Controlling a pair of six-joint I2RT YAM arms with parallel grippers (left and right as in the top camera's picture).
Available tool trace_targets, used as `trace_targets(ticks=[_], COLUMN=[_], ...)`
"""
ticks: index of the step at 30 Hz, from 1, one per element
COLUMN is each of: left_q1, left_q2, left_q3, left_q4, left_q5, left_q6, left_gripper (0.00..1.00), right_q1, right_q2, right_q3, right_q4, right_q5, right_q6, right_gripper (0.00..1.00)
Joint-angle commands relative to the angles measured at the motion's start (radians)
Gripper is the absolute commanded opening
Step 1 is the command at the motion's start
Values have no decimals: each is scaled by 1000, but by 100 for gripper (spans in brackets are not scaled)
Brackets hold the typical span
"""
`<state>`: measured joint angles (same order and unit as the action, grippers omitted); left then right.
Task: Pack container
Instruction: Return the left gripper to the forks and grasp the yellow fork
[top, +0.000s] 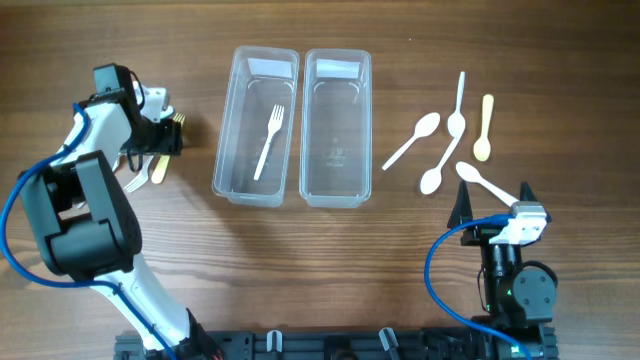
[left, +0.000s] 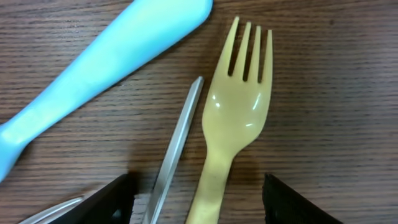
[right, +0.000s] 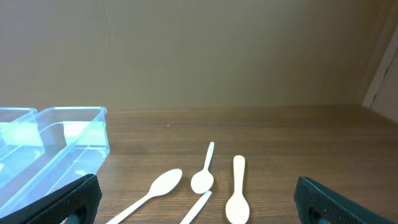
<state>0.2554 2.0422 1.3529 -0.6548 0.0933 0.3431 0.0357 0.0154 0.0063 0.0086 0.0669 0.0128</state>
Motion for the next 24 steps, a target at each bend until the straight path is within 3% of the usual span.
trace_targets(ticks=[1, 6, 9, 14, 18, 24], left_q1=[4, 4, 4, -24, -86, -105], left_q2=[1, -39, -101, -172, -161, -135], left_q3=[-4, 9, 36, 38, 37, 35], left_q4=[4, 35, 50, 16, -70, -66], left_q5=[29, -130, -160, -142, -75, -75], left_q6=[24, 24, 24, 24, 24, 24], left_gripper=[68, 86, 87, 75, 49, 48], right_q1=[-4, -4, -4, -4, -4, -4], right_q2=[-8, -8, -8, -8, -8, -8], right_q3=[-1, -1, -1, -1, -1, -1], right_q4=[6, 6, 6, 6, 5, 5], right_q5=[-16, -16, -16, -16, -16, -16], right_q6=[-10, -10, -10, -10, -10, -10], right_gripper=[100, 100, 100, 100, 100, 100])
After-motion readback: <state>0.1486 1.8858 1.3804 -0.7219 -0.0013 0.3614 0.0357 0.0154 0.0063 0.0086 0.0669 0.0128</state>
